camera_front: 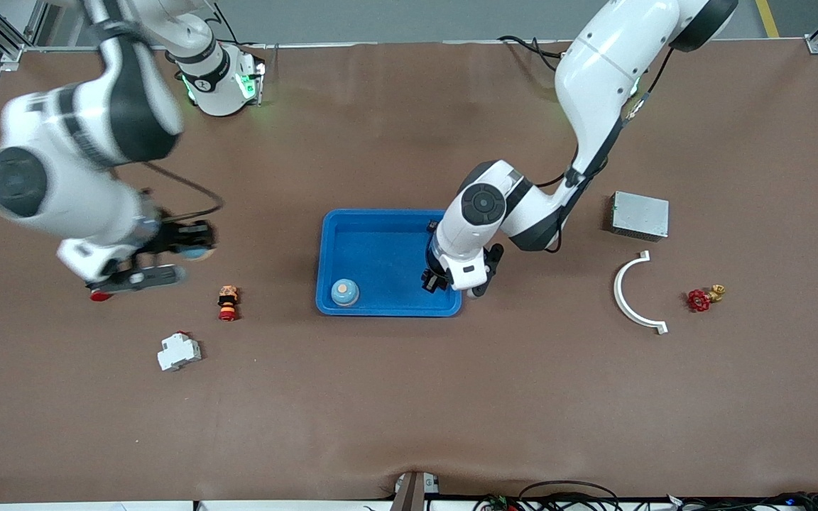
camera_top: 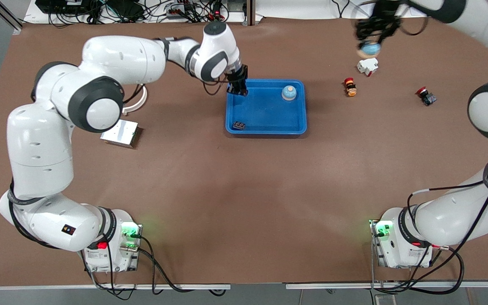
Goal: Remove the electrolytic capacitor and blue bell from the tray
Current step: 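Lift the bell with the right gripper while the left gripper lifts the capacitor, then lower the bell by the white block while the left gripper lowers the capacitor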
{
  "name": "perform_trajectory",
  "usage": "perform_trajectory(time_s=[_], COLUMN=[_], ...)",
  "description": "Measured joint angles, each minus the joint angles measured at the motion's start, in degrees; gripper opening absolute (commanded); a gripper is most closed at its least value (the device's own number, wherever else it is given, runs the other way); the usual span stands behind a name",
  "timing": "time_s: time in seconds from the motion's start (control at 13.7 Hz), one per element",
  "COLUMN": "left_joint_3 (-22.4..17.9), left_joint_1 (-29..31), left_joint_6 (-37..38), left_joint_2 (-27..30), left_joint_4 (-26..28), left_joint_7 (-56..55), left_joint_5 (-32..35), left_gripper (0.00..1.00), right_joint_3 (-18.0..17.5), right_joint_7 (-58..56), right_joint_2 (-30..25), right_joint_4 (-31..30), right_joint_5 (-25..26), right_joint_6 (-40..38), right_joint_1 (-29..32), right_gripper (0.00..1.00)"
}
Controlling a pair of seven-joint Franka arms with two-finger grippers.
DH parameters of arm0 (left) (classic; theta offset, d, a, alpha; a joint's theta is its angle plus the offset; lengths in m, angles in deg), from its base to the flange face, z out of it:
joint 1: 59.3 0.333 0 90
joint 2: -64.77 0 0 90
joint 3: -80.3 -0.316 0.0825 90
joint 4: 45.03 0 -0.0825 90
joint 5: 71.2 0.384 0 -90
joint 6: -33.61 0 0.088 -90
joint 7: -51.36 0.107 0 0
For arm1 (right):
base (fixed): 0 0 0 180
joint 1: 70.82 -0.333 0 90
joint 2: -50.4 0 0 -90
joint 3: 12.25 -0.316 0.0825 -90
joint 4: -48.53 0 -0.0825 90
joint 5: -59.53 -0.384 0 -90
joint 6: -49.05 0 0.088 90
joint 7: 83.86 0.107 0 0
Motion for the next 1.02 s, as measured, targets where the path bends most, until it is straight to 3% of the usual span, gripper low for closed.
perform_trajectory(time_s=[0.29, 0.51, 0.73, 1.02], left_joint_3=[-1.0, -1.1, -1.1, -1.2], left_joint_1=[1.5, 6.5, 11.8, 18.5], left_joint_6=[14.3, 15.4, 15.5, 14.9], left_joint_2=[9.2, 12.8, 15.8, 16.8], left_joint_4=[1.3, 6.4, 12.1, 19.2], left_joint_7=[0.0, 4.9, 9.4, 14.0], left_joint_5=[7.4, 8.7, 8.8, 8.8], left_gripper=[0.0, 0.0, 0.0, 0.0], right_joint_3=[-0.1, -0.2, -0.3, -0.6], right_joint_7=[-20.3, -26.0, -30.4, -31.6], right_joint_2=[4.8, 12.9, 21.3, 26.8], right_joint_4=[-0.6, 0.0, 2.5, 5.4], right_joint_5=[2.5, 6.5, 6.8, 6.7], right_joint_6=[10.0, 18.9, 24.8, 29.7], right_joint_1=[11.4, 14.0, 16.6, 18.1], right_gripper=[0.01, 0.01, 0.01, 0.01])
